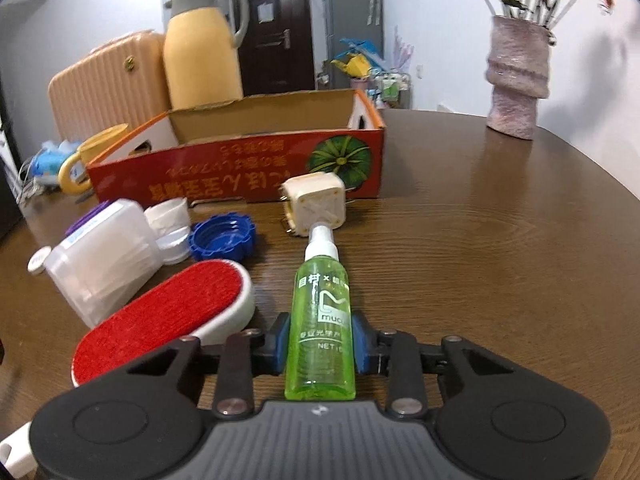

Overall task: Organize rigid objects
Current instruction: 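Grasp the red-and-white lint brush with the left tool while the right tool holds the spray bottle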

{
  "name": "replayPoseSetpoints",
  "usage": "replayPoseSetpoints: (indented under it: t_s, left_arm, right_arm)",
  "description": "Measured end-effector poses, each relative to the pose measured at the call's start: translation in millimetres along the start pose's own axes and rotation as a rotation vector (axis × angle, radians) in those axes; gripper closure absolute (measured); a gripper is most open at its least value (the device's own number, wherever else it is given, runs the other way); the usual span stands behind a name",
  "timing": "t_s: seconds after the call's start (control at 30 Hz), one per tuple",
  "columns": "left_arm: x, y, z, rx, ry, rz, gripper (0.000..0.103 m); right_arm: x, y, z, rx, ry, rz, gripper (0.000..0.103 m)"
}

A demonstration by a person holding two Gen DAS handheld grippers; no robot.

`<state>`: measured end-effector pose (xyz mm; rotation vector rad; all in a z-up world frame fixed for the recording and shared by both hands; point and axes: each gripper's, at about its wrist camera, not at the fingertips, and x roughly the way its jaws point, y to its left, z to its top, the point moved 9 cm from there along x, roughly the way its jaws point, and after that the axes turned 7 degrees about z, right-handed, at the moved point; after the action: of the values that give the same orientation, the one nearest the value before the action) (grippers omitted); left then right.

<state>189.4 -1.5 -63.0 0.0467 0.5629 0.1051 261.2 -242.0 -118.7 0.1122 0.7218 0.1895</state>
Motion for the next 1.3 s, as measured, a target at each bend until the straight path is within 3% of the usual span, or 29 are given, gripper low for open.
replayPoseSetpoints:
  t_s: [0.23,0.43,0.67,1.0,1.1,1.17,1.3]
  left_arm:
    - [1,-15,3,0.021,0.010,-0.032,0.000]
    - [9,-40,3,0.050,0.056,-0.115,0.000]
    - [20,-71,1,0.080,0.092,-0.160,0.000]
    - [46,-94,-6,0.097,0.149,-0.151,0.000]
    - [51,-100,-10,0.098,0.169,-0.155,0.011]
    - [54,-103,-12,0.100,0.185,-0.160,0.025]
    - [54,-107,-16,0.100,0.201,-0.154,0.035]
  right_arm:
    - [-18,-14,-2,0.042,-0.074,0.036,0.073]
    - [-38,-24,-2,0.033,-0.152,0.046,0.073]
    - [-49,-32,-3,0.034,-0.206,0.067,0.073]
    - [-58,-35,-7,0.030,-0.245,0.086,0.073]
    - [-59,-37,-8,0.033,-0.252,0.091,0.073]
    - [-59,-37,-8,0.035,-0.254,0.097,0.073]
    - [-60,-37,-9,0.044,-0.258,0.114,0.073]
